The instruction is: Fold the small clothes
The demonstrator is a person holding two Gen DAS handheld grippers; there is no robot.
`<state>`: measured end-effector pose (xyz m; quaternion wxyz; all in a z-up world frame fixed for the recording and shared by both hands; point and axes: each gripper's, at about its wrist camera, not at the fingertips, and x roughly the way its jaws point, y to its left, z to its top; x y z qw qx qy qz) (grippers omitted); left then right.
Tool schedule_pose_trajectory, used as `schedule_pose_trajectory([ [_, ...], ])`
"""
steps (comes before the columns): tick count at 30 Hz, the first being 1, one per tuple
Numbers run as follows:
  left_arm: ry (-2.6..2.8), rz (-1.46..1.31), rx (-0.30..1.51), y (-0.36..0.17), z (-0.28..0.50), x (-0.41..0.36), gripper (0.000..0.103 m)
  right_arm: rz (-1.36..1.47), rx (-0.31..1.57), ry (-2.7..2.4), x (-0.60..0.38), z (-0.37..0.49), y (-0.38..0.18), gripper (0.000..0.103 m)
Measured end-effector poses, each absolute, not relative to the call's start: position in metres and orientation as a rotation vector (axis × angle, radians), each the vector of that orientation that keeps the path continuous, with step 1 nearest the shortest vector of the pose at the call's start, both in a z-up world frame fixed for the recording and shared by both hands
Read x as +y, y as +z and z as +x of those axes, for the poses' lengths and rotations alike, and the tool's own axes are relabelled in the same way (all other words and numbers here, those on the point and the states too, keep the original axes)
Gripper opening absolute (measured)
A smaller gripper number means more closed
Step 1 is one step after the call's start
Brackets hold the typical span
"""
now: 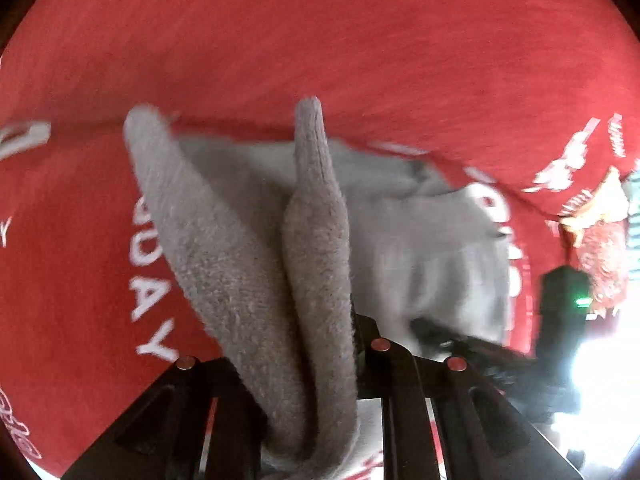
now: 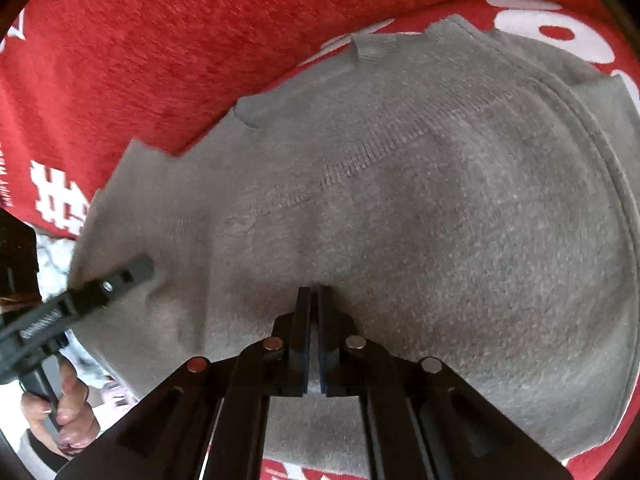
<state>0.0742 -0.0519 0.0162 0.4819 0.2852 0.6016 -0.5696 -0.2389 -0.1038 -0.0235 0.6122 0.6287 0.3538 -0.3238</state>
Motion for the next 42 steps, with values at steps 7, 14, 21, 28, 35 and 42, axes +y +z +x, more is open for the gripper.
schedule_pose_trajectory([
  [7,-1.573,0.717,1.415,0.063,-0.021,-0.085,0.017,1.578,0.603,-0.726,-0.102,-0.317,-0.010,0.006],
  [14,-1.691,0.880,1.329,0.054,-0.148,-0.120,0.018,1.729,0.379,-0.767,-0.102,-0.397,-0.022,0.010],
  [21,-1.624,1.060,1.258,0.027,-0.199,-0.110,0.043,1.858,0.297,-0.726,-0.100,-0.420,-0.059,0.017],
  [28,-1.805,0.974,1.068,0.082,-0.216,-0.099,0.064,1.917,0.177,-0.706,-0.104,-0.436,-0.068,0.022],
  [35,-1.642,0.855,1.083,0.086,-0.149,-0.100,0.064,2.023,-0.119,-0.684,-0.097,-0.488,-0.069,0.059],
  [42,-1.370,0.934,1.134,0.037,-0.073,-0.082,0.064,2.068,-0.333,-0.586,-0.092,-0.511,-0.075,0.076],
])
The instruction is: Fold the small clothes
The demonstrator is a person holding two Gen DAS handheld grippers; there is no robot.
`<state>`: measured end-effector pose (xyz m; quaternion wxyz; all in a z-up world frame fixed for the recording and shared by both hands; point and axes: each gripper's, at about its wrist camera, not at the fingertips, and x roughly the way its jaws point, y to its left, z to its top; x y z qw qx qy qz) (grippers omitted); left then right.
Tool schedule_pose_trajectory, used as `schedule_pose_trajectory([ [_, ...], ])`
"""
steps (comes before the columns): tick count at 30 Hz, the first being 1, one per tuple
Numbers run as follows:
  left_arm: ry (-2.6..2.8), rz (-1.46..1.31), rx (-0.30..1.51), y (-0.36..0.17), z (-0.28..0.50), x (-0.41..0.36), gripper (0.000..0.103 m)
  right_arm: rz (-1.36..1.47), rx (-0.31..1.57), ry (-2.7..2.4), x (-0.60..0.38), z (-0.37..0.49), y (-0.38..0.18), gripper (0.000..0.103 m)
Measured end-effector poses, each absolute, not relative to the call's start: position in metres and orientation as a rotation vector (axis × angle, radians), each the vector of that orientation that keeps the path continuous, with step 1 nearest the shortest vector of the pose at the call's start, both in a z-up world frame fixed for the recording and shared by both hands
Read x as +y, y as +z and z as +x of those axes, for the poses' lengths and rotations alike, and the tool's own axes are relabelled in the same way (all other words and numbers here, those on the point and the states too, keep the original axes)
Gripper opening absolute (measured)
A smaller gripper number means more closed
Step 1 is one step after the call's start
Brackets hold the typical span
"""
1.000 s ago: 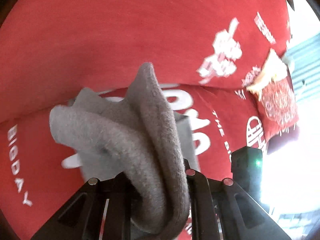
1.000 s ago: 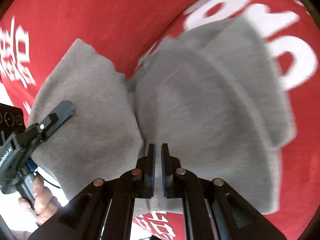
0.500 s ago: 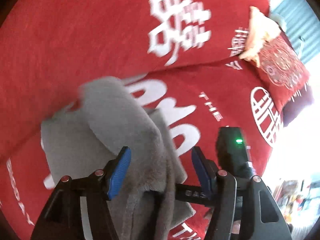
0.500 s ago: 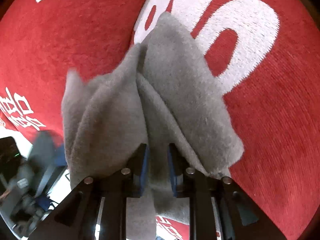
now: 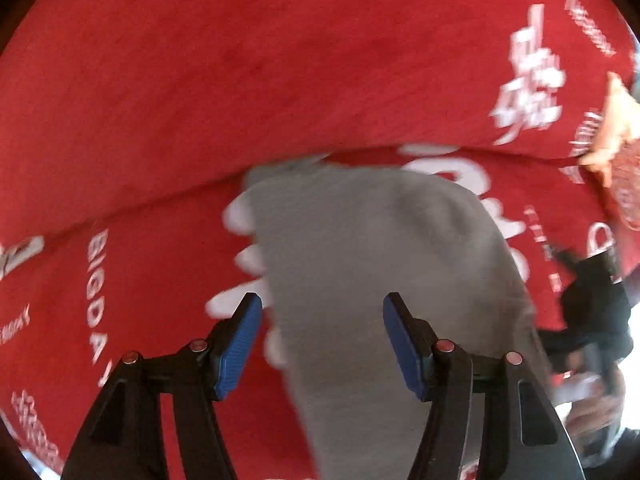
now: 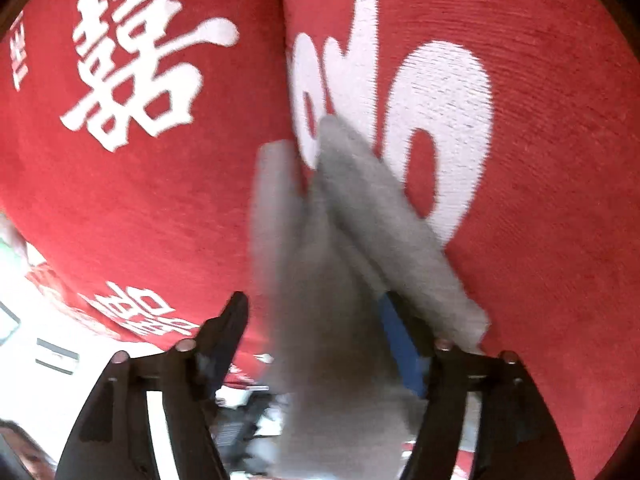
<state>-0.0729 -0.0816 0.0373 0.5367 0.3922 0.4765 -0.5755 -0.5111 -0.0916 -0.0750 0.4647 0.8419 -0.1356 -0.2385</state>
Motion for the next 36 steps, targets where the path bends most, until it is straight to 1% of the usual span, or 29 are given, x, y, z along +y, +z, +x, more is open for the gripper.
schedule_pose_trajectory([
  [3,-1.312,0.962,1.174,0.021,-0.057,-0.070,0.064,2.040,-0.145,-0.607,-0.105,-0.505,-0.069,0.076],
  [4,-1.306,0.968,1.182,0.017,-0.055,-0.068,0.064,2.008,-0.008,-0.633,-0.116,-0.490,-0.057,0.075],
  [5,-1.303,0.975,1.185,0.015,-0.056,-0.066,0.064,1.974,0.088,-0.659,-0.119,-0.485,-0.051,0.061],
  [6,-1.298,0.985,1.188,0.012,-0.057,-0.064,0.064,1.932,0.189,-0.690,-0.124,-0.478,-0.046,0.025],
  [7,-1.298,0.988,1.188,0.011,-0.058,-0.062,0.064,1.867,0.314,-0.734,-0.130,-0.470,-0.037,0.016],
  [8,-1.307,0.980,1.184,0.013,-0.059,-0.060,0.064,1.820,0.350,-0.750,-0.132,-0.466,-0.028,0.016],
  [12,-1.344,0.988,1.149,0.021,-0.068,-0.053,0.064,1.683,0.367,-0.784,-0.131,-0.468,0.004,0.015],
  [15,-1.353,1.015,1.139,0.010,-0.071,-0.048,0.065,1.662,0.456,-0.831,-0.121,-0.476,-0.002,0.015],
  [17,-1.351,1.014,1.138,0.005,-0.070,-0.044,0.075,1.668,0.543,-0.880,-0.120,-0.476,-0.015,0.017],
  [18,-1.341,1.009,1.127,0.005,-0.069,-0.043,0.081,1.675,0.568,-0.905,-0.119,-0.478,-0.018,0.022],
  [20,-1.337,1.016,1.122,0.007,-0.066,-0.041,0.081,1.695,0.535,-0.927,-0.116,-0.489,-0.020,0.022],
  [25,-1.319,1.049,1.106,0.014,-0.056,-0.040,0.081,1.595,0.636,-1.033,-0.102,-0.501,0.005,0.022],
  [26,-1.321,1.055,1.108,0.016,-0.053,-0.039,0.079,1.584,0.641,-1.038,-0.100,-0.502,0.010,0.022],
  [28,-1.343,1.058,1.137,0.019,-0.052,-0.036,0.053,1.566,0.629,-1.035,-0.093,-0.498,0.026,0.022],
  [30,-1.370,1.059,1.178,0.020,-0.054,-0.032,0.043,1.549,0.599,-1.018,-0.088,-0.496,0.041,0.021],
  [31,-1.395,1.058,1.193,0.022,-0.057,-0.029,0.040,1.536,0.585,-1.001,-0.086,-0.493,0.048,0.021],
  [34,-1.466,1.073,1.192,0.026,-0.072,-0.020,0.040,1.503,0.573,-0.926,-0.081,-0.475,0.062,0.021],
  [36,-1.478,1.104,1.198,0.021,-0.082,-0.014,0.040,1.476,0.611,-0.889,-0.077,-0.460,0.066,0.021],
])
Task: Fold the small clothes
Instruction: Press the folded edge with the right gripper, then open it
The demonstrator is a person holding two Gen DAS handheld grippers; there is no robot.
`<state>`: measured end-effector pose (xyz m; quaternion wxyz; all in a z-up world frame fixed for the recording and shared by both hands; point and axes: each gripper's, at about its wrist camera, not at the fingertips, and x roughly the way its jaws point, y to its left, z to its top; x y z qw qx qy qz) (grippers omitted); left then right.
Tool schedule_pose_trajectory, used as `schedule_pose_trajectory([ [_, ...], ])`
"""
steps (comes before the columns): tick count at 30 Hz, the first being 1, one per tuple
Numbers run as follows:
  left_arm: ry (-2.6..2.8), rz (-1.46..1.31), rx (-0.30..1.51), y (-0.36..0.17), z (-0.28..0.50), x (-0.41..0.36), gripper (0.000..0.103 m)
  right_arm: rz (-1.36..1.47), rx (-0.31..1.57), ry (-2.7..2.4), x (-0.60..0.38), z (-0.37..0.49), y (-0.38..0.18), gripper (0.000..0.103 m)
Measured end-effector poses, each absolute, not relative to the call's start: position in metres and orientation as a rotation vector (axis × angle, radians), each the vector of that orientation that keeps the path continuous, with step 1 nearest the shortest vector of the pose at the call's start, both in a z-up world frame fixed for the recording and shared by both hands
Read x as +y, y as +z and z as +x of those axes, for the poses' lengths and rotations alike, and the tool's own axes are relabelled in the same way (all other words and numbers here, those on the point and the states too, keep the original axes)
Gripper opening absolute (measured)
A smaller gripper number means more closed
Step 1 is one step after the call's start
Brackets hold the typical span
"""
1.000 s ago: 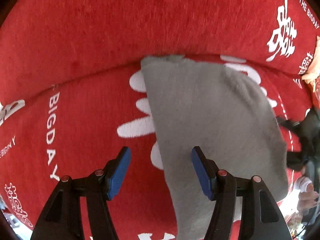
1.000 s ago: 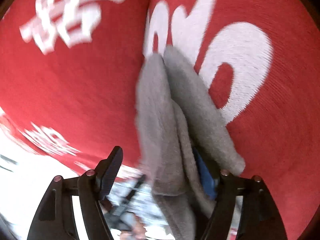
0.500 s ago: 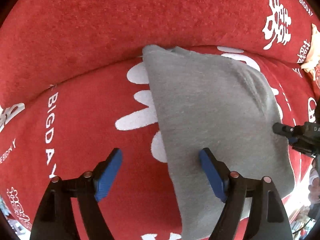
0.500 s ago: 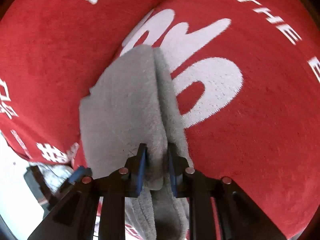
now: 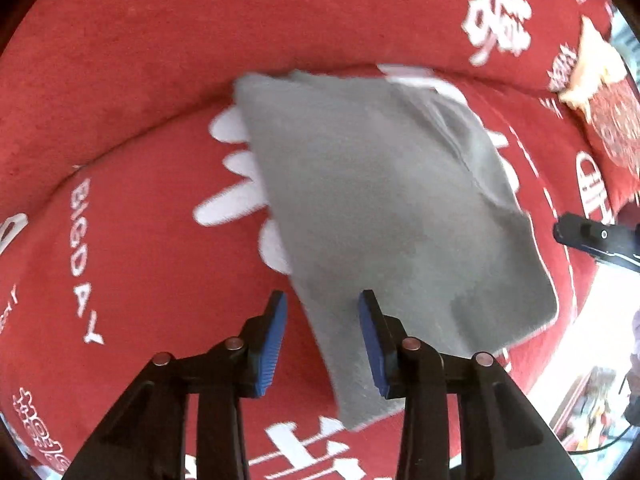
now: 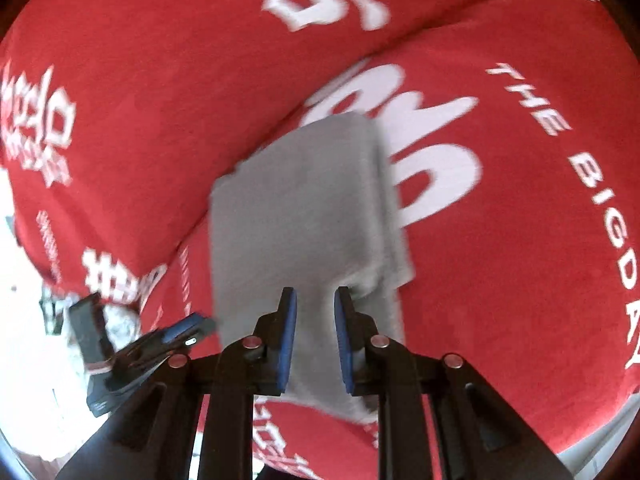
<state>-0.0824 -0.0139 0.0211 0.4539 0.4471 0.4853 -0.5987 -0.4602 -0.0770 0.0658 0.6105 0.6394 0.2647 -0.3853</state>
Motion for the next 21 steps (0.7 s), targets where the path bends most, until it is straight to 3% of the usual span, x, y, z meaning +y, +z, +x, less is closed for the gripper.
schedule_pose_trajectory([
  [6,-1.439,1.161,1.252,-0.012,-0.093,0.006,0.040,1.434,0.839,-0.902,-0.059,-0.437,0.037,0.020],
  [10,-1.449,1.152,1.258,-0.014,-0.091,0.007,0.043,1.462,0.900,-0.933,-0.043,-0.454,0.007,0.000],
  [21,-1.382,1.143,1.315,0.000,-0.078,0.000,0.043,1.444,0.953,-0.932,-0.037,-0.449,0.012,0.000],
])
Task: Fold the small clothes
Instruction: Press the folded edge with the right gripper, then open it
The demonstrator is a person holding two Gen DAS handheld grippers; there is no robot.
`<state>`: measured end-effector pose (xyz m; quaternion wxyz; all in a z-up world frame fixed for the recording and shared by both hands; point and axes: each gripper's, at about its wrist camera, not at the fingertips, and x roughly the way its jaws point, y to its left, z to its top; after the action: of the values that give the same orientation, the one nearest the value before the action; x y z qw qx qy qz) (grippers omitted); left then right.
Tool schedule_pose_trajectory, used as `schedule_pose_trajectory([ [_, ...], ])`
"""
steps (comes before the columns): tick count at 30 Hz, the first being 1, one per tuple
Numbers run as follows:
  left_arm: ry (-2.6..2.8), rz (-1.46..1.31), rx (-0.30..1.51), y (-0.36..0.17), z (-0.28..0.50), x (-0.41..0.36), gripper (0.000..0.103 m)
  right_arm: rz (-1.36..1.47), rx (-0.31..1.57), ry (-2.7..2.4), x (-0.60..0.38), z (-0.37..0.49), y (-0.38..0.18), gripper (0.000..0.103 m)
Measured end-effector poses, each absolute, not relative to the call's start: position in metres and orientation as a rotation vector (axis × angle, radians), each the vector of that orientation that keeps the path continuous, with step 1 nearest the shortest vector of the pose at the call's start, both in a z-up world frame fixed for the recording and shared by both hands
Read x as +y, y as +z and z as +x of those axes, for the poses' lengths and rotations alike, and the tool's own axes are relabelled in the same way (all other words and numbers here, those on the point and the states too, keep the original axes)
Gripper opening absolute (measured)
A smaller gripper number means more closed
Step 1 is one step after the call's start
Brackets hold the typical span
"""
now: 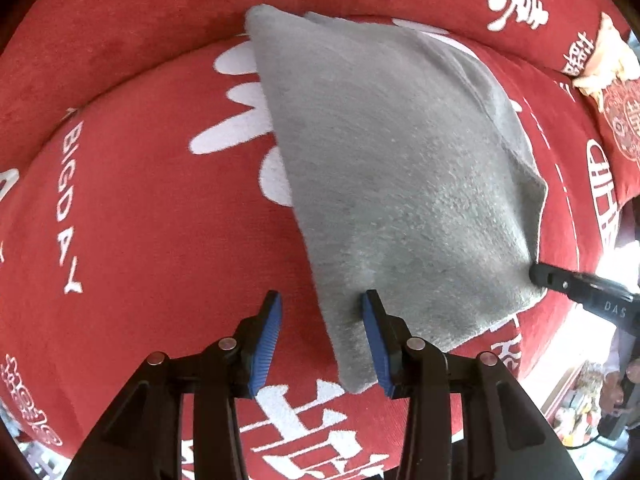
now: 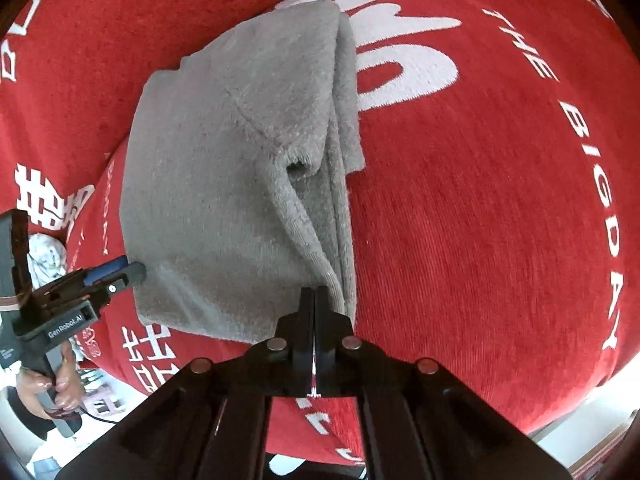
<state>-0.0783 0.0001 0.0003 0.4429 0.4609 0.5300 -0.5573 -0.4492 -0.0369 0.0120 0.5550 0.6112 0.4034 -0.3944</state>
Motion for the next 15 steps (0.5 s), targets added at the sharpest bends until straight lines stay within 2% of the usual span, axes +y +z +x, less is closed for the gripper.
schedule_pose_trajectory([
  [15,-1.313,1.129,1.319,0.009,-0.057,-0.006,0.043,1.512,0.839,-1.066,-0.047,-0.475,0.041,0.007],
])
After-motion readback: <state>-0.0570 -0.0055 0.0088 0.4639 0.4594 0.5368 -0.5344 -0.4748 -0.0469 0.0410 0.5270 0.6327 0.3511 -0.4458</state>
